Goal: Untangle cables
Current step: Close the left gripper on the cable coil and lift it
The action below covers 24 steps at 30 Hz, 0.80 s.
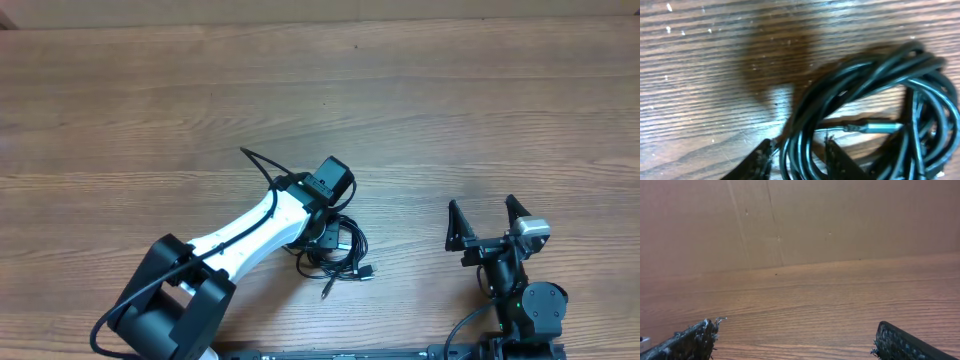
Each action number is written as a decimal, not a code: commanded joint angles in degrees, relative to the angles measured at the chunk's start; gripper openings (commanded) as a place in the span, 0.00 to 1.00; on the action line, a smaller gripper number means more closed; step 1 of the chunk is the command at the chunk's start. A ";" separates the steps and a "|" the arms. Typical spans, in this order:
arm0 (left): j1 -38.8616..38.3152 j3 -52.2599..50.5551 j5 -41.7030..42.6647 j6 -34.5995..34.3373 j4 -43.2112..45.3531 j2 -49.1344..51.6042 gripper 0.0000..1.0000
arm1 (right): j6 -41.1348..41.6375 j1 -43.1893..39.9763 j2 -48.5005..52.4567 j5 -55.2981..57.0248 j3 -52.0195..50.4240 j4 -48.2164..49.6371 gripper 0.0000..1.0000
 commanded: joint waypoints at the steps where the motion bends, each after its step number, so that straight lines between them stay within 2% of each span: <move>1: -0.48 0.85 -1.73 -0.42 -0.04 1.31 0.31 | 0.37 0.24 -0.66 0.52 -0.76 0.26 1.00; 4: -0.48 0.83 -1.09 -0.46 0.26 2.54 0.29 | 0.37 0.24 -0.66 0.52 -0.76 0.26 1.00; 8: -0.48 0.83 -0.17 -0.42 0.22 4.48 0.04 | 0.37 0.24 -0.66 0.52 -0.76 0.26 1.00; 11: -0.46 0.96 -0.11 0.74 -0.24 4.79 0.04 | 0.37 0.24 -0.66 0.52 -0.76 0.26 1.00; 14: 0.02 3.08 -0.59 8.11 -2.36 3.65 0.04 | 0.37 0.24 -0.66 0.52 -0.76 0.26 1.00; 19: 2.08 12.15 -4.63 13.88 -9.79 0.72 0.04 | 0.37 0.24 -0.66 0.55 -0.76 0.26 1.00; 24: 3.45 20.04 -4.98 18.82 -14.05 -1.05 0.04 | 0.37 0.24 -0.66 0.52 -0.76 0.26 1.00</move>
